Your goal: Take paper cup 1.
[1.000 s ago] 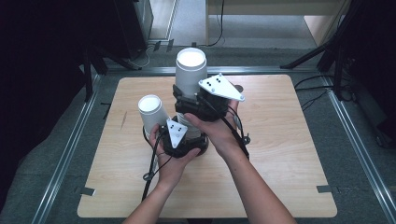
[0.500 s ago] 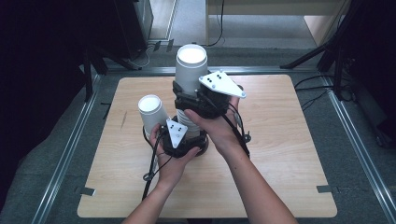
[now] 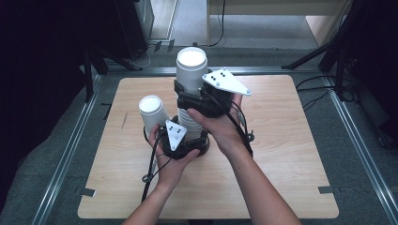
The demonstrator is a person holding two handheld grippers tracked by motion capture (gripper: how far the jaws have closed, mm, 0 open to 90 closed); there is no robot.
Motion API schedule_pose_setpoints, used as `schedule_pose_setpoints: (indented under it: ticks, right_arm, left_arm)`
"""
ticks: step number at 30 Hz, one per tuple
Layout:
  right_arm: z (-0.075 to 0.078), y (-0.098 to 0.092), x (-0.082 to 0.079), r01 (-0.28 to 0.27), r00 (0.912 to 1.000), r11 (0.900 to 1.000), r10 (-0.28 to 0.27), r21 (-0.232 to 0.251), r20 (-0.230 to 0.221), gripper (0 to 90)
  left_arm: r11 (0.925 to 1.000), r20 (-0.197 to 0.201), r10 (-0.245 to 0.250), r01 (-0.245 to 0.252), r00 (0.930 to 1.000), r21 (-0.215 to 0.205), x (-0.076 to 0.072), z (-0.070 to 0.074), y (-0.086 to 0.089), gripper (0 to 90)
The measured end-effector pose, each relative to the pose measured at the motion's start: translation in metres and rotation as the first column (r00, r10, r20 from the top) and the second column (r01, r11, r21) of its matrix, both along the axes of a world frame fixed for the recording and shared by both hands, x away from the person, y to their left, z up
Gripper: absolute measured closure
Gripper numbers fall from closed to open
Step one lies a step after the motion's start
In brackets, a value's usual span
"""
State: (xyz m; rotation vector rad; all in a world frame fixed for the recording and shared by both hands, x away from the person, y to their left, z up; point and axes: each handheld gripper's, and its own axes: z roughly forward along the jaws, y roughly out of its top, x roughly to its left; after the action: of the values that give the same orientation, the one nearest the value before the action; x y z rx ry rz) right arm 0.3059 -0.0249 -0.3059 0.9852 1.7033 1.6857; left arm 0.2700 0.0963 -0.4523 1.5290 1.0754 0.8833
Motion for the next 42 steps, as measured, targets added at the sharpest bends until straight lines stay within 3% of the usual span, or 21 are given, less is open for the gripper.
schedule_pose_setpoints:
  ticks: [17, 25, 35, 42]
  right_arm:
    - [0.019, 0.001, -0.006, 0.017, 0.9981, 1.000, -0.018, 0.012, 0.059, 15.0]
    - [0.037, 0.002, -0.012, 0.043, 0.9939, 0.999, -0.044, 0.013, 0.101, 17.1]
    - [0.059, -0.013, -0.013, 0.049, 0.9908, 0.995, -0.059, 0.085, 0.122, 17.2]
    - [0.069, -0.018, -0.019, 0.034, 0.9876, 0.994, -0.050, 0.103, 0.149, 17.2]
  left_arm:
    - [1.0000, 0.010, -0.003, 0.002, 0.9999, 0.003, -0.003, 0.002, 0.000, 1.9]
    - [0.9999, -0.009, 0.003, -0.003, 1.0000, 0.014, -0.002, 0.000, 0.002, 2.0]
    - [0.9996, -0.025, 0.013, -0.013, 0.9996, 0.027, 0.000, -0.002, 0.000, 5.7]
    - [0.9993, -0.023, 0.023, -0.022, 0.9995, 0.030, 0.001, -0.003, 0.000, 7.3]
